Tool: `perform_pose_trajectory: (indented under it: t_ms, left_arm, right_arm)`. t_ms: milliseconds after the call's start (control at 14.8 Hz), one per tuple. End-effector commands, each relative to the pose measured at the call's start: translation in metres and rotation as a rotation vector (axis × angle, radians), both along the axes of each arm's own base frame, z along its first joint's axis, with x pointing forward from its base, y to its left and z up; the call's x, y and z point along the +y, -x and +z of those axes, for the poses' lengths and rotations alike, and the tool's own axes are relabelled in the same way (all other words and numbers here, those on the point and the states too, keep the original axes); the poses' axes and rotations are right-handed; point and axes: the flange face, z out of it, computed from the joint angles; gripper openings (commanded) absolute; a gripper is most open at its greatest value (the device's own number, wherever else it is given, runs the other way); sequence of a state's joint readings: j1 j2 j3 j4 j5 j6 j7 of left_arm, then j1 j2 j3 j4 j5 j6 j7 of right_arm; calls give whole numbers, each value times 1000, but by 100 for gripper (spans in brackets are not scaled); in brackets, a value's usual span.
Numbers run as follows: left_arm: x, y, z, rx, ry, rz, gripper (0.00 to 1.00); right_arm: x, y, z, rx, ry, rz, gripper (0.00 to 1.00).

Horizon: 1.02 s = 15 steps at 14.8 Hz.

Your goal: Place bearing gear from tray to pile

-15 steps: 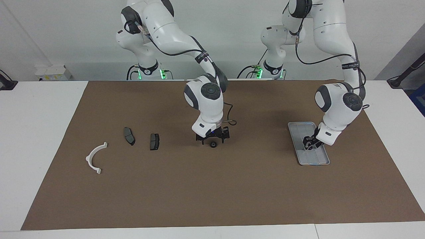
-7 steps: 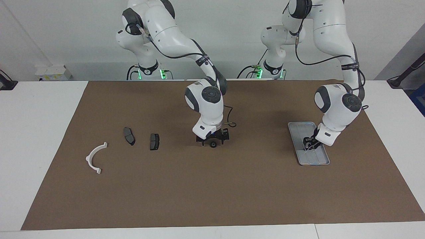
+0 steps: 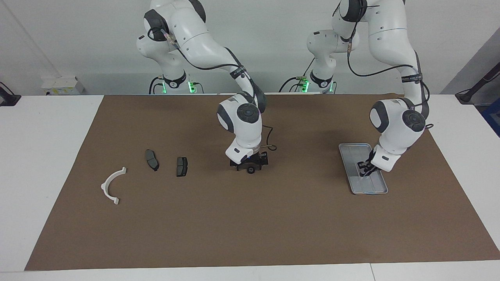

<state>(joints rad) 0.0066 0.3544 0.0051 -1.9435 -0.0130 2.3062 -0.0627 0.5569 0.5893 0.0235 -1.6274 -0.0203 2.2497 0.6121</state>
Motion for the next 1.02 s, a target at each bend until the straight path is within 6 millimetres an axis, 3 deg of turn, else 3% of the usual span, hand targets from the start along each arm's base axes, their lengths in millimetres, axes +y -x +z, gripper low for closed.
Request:
perform_pose_trajectory:
  t_ms: [0, 271, 338, 474, 677, 812, 947]
  left_arm:
    - [-20, -3, 7, -1, -6, 41, 13]
    - [-40, -14, 36, 38, -6, 107, 13]
    - [-54, -14, 42, 43, -3, 117, 13]
    - [-84, -14, 53, 42, 0, 178, 13]
    - [-156, -3, 59, 41, -5, 253, 13]
    - [-200, 4, 69, 22, 2, 311, 13]
    - [-245, 11, 81, 6, 14, 343, 14]
  right_arm:
    - [3, 4, 2, -8, -20, -43, 77]
    - [4, 5, 2, -9, -20, -66, 14]
    - [12, 9, 4, -12, -22, -65, 0]
    - [11, 6, 6, -27, -11, -57, 0]
    - [-4, -13, 29, -57, -16, -64, 0]
    - [-31, -28, 54, -70, -19, -56, 0]
    - [-73, -47, 76, -81, -18, -25, 0]
